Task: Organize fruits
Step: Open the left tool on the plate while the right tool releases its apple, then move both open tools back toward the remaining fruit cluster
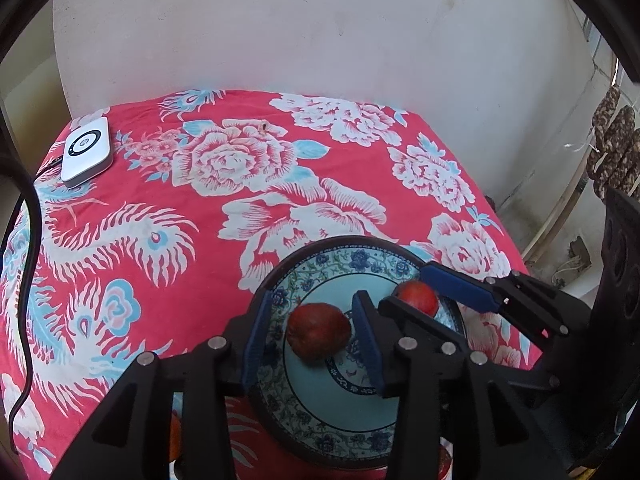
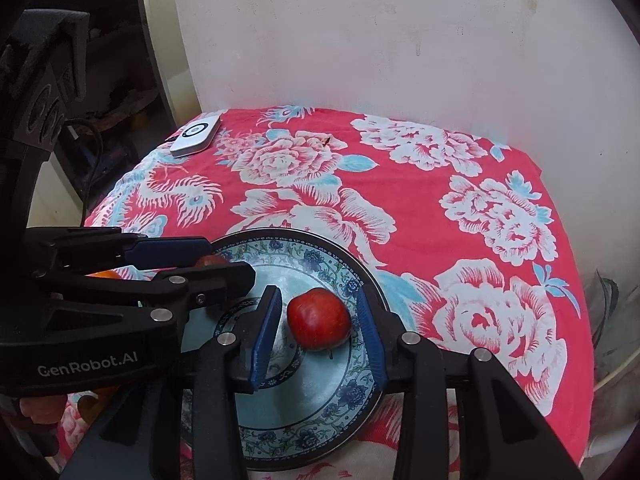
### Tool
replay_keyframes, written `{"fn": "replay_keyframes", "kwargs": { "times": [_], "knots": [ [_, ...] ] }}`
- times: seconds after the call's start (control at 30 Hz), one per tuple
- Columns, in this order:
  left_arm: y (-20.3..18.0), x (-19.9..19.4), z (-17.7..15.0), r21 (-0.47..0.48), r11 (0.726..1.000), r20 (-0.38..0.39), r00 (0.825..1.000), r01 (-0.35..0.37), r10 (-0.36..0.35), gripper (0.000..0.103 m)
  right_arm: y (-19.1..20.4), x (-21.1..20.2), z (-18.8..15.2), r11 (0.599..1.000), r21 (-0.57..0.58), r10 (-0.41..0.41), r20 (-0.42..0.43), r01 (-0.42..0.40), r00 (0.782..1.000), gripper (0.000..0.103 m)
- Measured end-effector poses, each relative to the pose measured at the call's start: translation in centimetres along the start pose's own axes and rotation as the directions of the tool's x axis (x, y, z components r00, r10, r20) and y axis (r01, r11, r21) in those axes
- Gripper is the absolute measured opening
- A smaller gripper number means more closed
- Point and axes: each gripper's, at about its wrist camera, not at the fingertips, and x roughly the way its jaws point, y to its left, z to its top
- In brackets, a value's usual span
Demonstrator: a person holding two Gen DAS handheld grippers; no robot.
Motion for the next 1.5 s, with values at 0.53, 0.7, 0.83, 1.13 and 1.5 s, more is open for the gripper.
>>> {"fn": "replay_keyframes", "kwargs": {
  "times": [0.53,0.7,0.83,1.13,1.5],
  "knots": [
    [0.4,-2.5,-0.9,-0.017,1.0,0.023,0.999,-0.022,0.022,0.044,0.8,-2.3,-0.3,1.0,0.006,-0.006,0.029,0.006,1.0,0.043],
    [0.7,-3.5,-1.4,-0.027,0.999,0.022,0.999,-0.036,0.037,0.045,0.9,-3.3,-0.7,0.999,0.033,-0.002,0.032,0.001,0.999,0.048],
    [0.9,-4.3,-1.9,-0.034,0.999,0.023,0.999,-0.04,0.041,0.045,1.2,-4.1,-1.0,0.999,0.034,-0.003,0.034,0.002,0.999,0.048],
    [0.6,-6.2,-3.3,-0.034,0.999,0.026,0.999,-0.038,0.038,0.045,2.1,-5.7,-1.8,1.0,0.025,0.003,0.038,-0.004,0.999,0.048],
    [1.0,-7.7,-4.9,-0.044,0.997,0.018,0.998,-0.055,0.056,0.046,3.2,-7.0,-3.1,0.999,0.035,0.011,0.039,-0.012,0.999,0.048]
  ]
}}
